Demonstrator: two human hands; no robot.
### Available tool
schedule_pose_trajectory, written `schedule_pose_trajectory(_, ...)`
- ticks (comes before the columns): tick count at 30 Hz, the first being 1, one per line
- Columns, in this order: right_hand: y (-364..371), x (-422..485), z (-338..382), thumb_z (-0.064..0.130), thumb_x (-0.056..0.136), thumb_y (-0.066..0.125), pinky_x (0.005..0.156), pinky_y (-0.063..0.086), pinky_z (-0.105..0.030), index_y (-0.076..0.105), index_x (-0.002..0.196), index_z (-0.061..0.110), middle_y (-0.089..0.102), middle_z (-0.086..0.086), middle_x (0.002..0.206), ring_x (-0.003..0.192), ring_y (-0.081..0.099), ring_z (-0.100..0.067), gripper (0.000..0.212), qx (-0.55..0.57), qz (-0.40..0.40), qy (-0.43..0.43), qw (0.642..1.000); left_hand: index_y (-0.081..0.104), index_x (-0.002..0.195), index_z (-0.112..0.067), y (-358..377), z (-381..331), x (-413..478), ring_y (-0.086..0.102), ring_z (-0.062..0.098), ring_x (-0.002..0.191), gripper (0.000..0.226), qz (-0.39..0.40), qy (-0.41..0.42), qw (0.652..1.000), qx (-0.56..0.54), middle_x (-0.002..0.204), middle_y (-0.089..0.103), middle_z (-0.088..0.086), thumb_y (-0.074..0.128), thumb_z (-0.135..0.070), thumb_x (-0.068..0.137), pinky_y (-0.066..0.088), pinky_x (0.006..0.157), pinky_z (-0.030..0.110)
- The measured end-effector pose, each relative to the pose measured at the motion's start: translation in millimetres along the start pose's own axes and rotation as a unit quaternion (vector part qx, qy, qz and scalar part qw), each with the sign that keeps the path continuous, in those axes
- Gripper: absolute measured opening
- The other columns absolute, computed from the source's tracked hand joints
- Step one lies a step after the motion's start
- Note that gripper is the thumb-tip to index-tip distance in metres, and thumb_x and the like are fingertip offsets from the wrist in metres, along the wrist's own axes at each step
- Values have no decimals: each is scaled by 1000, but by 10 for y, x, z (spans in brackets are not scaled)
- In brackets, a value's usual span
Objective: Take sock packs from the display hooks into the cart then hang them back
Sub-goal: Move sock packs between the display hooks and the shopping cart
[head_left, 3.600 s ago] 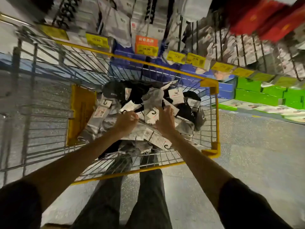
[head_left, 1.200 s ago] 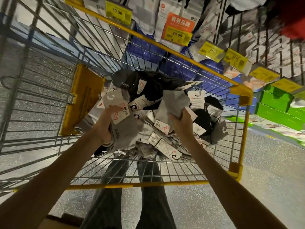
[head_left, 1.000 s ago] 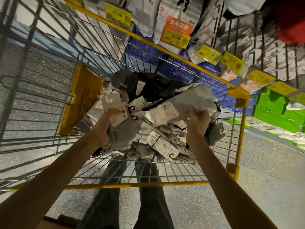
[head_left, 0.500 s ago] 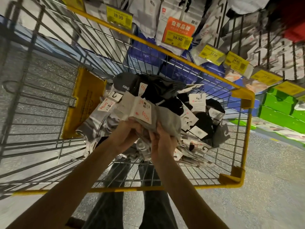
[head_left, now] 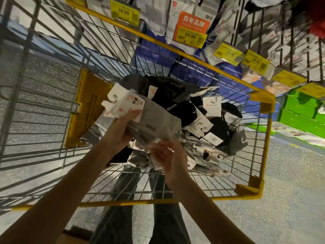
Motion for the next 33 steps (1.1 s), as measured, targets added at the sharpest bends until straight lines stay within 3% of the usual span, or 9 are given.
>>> schedule_pose_trajectory(3, -281, 109, 296, 28, 97, 53, 56, 50, -32, 60, 93, 4, 61, -12, 81, 70, 58, -22, 25, -164, -107, -171, 966, 64, 107, -18, -101, -146, 17, 73, 21, 87, 30, 21, 6, 999, 27, 94, 74, 4, 67, -12, 78, 60, 66, 42)
schedule_pose_trajectory(6, -117, 189, 684, 30, 93, 61, 74, 50, -31, 59, 109, 20, 61, 4, 106, 93, 59, -10, 20, -356, -39, -364, 860, 66, 107, -21, -204, -236, 46, 72, 22, 88, 36, 42, 8, 996, 78, 96, 73, 4, 66, -16, 71, 58, 66, 41)
schedule_pose_trajectory(10, 350, 367, 370, 34, 95, 60, 80, 56, -26, 48, 131, 13, 64, 0, 113, 97, 66, -7, 44, -500, 196, -249, 806, 60, 116, -15, -253, -237, 54, 70, 21, 88, 45, 64, 9, 992, 108, 101, 71, 5, 73, -10, 73, 59, 63, 35)
schedule_pose_trajectory(15, 674, 476, -217, 19, 99, 51, 85, 53, -38, 25, 146, 5, 59, -23, 122, 105, 62, -36, 54, -606, 230, -281, 708, 59, 101, -14, -482, -48, 37, 64, 8, 51, 32, -45, 46, 982, 178, 80, 71, -2, 76, -19, 74, 47, 39, 19)
schedule_pose_trajectory(20, 456, 553, -525, 27, 104, 40, 95, 52, -47, 8, 152, 20, 55, -21, 130, 111, 60, -34, 59, -640, 252, -179, 703, 61, 117, -11, -721, 249, 89, 67, 26, 100, 51, -77, 27, 965, 251, 112, 70, 6, 82, -20, 71, 55, 69, 31)
schedule_pose_trajectory(24, 164, 587, -432, 30, 105, 38, 65, 53, -32, 48, 123, 9, 63, -6, 87, 71, 62, -15, 29, -646, 224, -149, 714, 63, 110, -17, -688, 374, 124, 67, 16, 97, 48, -62, 24, 956, 285, 106, 70, -3, 85, -10, 69, 56, 76, 29)
schedule_pose_trajectory(29, -292, 1049, -16, 14, 92, 60, 101, 44, -39, 44, 138, 13, 43, -14, 138, 127, 43, -28, 49, -719, 11, -302, 627, 59, 88, -30, -540, 426, 110, 59, -8, 76, 40, -44, 22, 950, 309, 87, 63, -17, 82, -1, 73, 47, 54, 4)
schedule_pose_trajectory(31, -370, 1217, 32, 20, 88, 67, 108, 37, -46, 31, 144, 12, 32, -16, 146, 135, 32, -34, 67, -786, -20, -261, 560, 60, 93, -24, -505, 416, 121, 57, -9, 76, 36, -43, 28, 949, 312, 87, 62, -17, 81, -1, 74, 45, 53, 2)
schedule_pose_trajectory(33, -400, 1372, 0, 24, 85, 71, 106, 38, -48, 26, 145, 9, 31, -17, 147, 135, 33, -37, 76, -809, -26, -213, 547, 62, 105, -16, -505, 422, 149, 59, -4, 78, 40, -44, 28, 945, 322, 90, 64, -13, 82, -3, 74, 46, 53, 2)
Point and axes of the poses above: each hand's wrist, its own x-axis towards the middle knuckle, its own y-axis out of the palm, z = x × y, the point moved 6 cm from there along x, towards the middle knuckle
